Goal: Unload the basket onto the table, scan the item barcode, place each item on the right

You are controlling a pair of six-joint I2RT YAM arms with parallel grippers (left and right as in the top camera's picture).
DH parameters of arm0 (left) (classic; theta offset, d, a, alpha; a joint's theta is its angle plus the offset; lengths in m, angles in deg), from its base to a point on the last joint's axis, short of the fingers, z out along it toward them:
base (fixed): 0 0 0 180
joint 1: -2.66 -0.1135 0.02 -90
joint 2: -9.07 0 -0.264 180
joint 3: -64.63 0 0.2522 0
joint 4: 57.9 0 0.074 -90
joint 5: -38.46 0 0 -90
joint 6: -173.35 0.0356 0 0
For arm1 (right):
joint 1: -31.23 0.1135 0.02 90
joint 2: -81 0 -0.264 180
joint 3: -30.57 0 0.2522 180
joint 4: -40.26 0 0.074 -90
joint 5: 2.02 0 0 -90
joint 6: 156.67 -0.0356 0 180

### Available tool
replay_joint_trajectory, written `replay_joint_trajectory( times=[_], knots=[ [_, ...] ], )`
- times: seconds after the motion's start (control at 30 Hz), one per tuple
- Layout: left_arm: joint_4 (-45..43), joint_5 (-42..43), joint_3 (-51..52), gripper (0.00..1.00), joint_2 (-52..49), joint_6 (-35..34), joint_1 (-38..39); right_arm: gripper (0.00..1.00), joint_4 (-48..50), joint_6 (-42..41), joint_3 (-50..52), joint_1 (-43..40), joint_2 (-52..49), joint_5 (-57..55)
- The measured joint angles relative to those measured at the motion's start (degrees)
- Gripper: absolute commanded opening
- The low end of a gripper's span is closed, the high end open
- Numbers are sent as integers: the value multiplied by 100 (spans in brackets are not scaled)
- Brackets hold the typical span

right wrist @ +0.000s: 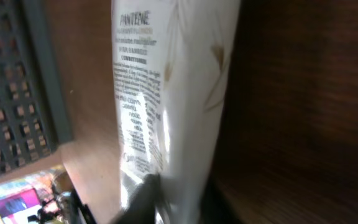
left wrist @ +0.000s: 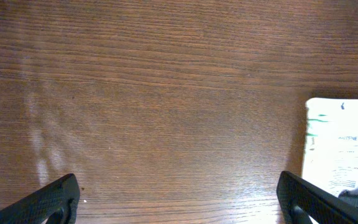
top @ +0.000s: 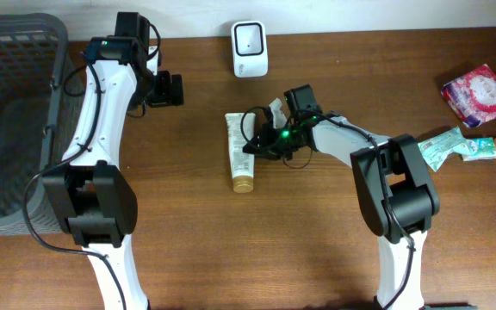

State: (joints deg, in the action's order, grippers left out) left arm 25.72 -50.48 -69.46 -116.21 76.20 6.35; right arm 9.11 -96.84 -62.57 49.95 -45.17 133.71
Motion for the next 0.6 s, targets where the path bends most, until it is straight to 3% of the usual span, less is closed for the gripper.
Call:
replay_joint_trajectory(
  times=[0.4, 0.6],
  knots=[
    [0, 0, 0, 99, 0, 0, 0, 4, 92, 925, -667, -15, 44, 214],
    [0, 0, 0, 99, 0, 0, 0, 4, 55, 1274, -708, -87, 568, 216]
  ],
)
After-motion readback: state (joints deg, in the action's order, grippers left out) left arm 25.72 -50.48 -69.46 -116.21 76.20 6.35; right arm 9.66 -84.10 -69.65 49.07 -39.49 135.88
